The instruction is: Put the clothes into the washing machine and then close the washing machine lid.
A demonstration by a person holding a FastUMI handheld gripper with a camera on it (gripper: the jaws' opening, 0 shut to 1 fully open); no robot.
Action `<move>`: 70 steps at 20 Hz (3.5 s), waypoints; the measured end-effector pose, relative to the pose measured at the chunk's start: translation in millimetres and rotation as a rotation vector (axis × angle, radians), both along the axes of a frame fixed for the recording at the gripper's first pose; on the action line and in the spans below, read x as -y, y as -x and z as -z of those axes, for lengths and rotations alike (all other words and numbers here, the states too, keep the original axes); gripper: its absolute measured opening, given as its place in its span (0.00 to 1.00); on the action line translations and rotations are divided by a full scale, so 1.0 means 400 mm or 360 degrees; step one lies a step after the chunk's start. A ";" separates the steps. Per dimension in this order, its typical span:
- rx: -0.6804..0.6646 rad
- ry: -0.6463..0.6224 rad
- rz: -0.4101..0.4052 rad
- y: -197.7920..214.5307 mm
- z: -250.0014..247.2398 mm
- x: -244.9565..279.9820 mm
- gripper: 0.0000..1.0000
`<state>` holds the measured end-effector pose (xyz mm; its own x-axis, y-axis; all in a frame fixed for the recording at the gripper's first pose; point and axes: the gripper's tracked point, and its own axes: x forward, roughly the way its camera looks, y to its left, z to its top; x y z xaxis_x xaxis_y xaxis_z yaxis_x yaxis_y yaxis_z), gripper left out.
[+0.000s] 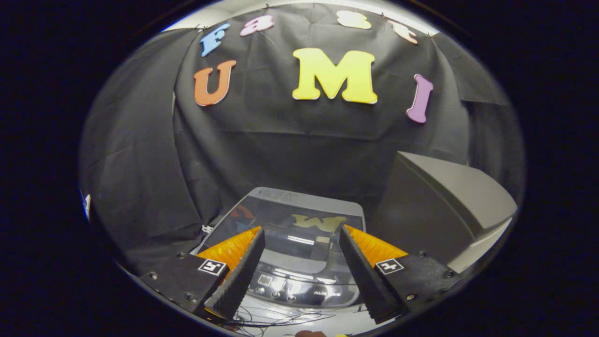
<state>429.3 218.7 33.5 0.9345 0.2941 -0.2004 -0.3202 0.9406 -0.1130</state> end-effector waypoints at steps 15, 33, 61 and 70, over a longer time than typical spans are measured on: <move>0.0134 -0.0427 0.0271 0.603 -0.071 0.581 1.00; 0.0196 -0.0369 0.0282 0.762 -0.059 0.849 1.00; 0.0228 -0.0321 0.0183 0.764 -0.071 0.888 1.00; 0.0221 -0.0311 0.0168 0.763 -0.065 0.883 1.00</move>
<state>124.2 -134.4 59.6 0.9767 0.2141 -0.0173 -0.2133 0.9762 0.0381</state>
